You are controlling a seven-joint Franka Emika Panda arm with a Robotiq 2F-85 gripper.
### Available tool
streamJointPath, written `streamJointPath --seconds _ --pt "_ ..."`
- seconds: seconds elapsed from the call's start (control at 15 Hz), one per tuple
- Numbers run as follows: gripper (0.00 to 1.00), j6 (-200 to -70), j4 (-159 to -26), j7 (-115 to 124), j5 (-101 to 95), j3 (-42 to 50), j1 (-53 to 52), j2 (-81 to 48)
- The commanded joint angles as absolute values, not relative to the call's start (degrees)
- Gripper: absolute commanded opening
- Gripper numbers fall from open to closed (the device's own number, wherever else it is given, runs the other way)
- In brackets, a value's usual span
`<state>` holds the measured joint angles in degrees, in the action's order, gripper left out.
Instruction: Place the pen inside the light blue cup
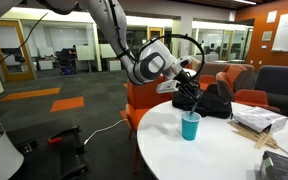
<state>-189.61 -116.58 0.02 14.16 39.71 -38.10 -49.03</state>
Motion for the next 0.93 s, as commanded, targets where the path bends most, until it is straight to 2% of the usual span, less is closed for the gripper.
streamJointPath --seconds 0.0,0.87 --pt "0.01 -185.51 -111.95 0.71 10.81 38.15 -35.48 -50.74" --pt "0.01 -187.15 -111.18 1.91 8.17 33.17 -31.72 -52.47"
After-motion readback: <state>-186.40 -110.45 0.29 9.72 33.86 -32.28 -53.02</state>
